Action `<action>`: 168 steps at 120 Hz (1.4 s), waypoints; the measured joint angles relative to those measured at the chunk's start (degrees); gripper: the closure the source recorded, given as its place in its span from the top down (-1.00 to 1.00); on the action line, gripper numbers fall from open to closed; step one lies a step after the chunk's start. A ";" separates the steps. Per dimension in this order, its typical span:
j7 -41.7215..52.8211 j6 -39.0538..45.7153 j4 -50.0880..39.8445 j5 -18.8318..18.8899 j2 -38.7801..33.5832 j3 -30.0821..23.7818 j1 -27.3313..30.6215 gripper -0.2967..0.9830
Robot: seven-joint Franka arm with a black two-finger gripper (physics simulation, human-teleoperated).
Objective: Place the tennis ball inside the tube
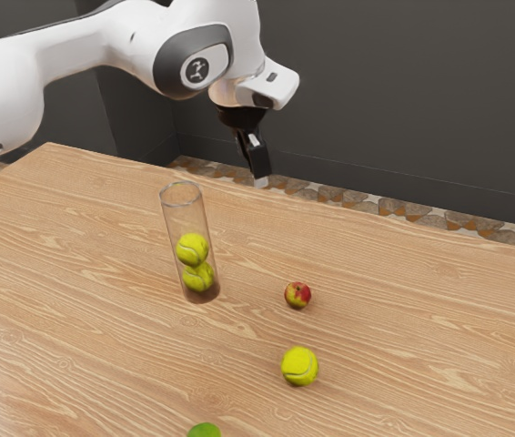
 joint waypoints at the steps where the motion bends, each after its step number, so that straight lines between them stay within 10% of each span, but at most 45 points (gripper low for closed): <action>1: 0.20 -0.27 0.03 0.10 0.01 0.01 -0.01 0.52; 24: 3.86 -3.83 -0.41 0.60 1.80 -0.83 -0.11 0.53; 94: 6.73 7.05 -18.13 -21.94 10.14 -0.90 -4.35 0.53; 168: 7.68 13.59 -22.55 -23.54 13.24 -0.35 -5.02 0.14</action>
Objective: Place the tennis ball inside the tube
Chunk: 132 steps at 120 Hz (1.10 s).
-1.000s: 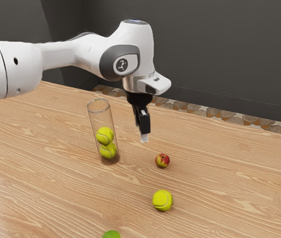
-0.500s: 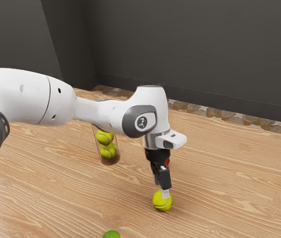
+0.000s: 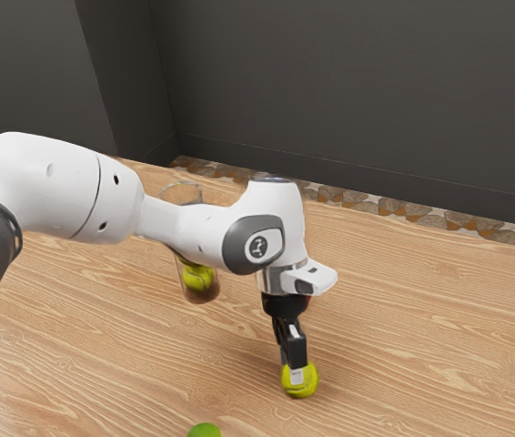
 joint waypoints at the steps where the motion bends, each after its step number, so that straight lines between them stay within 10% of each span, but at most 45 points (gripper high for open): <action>1: 0.01 0.09 0.03 -0.02 0.20 0.00 0.00 0.14; 50: 0.14 5.48 -0.21 0.42 -3.68 0.06 0.40 0.08; 132: -0.11 0.17 12.75 13.52 -14.09 2.79 15.09 0.01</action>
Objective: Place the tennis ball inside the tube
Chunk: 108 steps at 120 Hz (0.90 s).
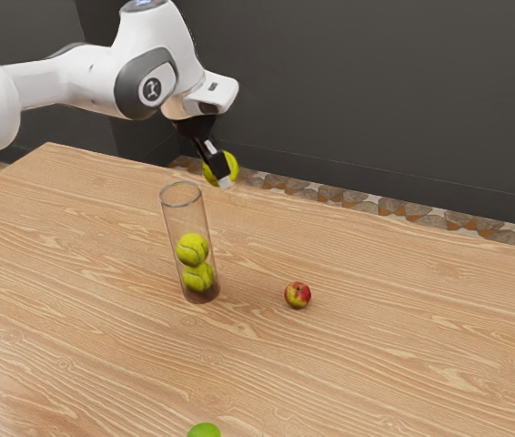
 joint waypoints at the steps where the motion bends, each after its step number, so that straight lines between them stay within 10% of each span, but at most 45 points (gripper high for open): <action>1: 0.00 -0.15 0.01 0.07 -0.18 0.03 0.15 0.00; 108: 0.82 -11.61 -0.09 2.96 -3.31 -0.45 2.84 0.47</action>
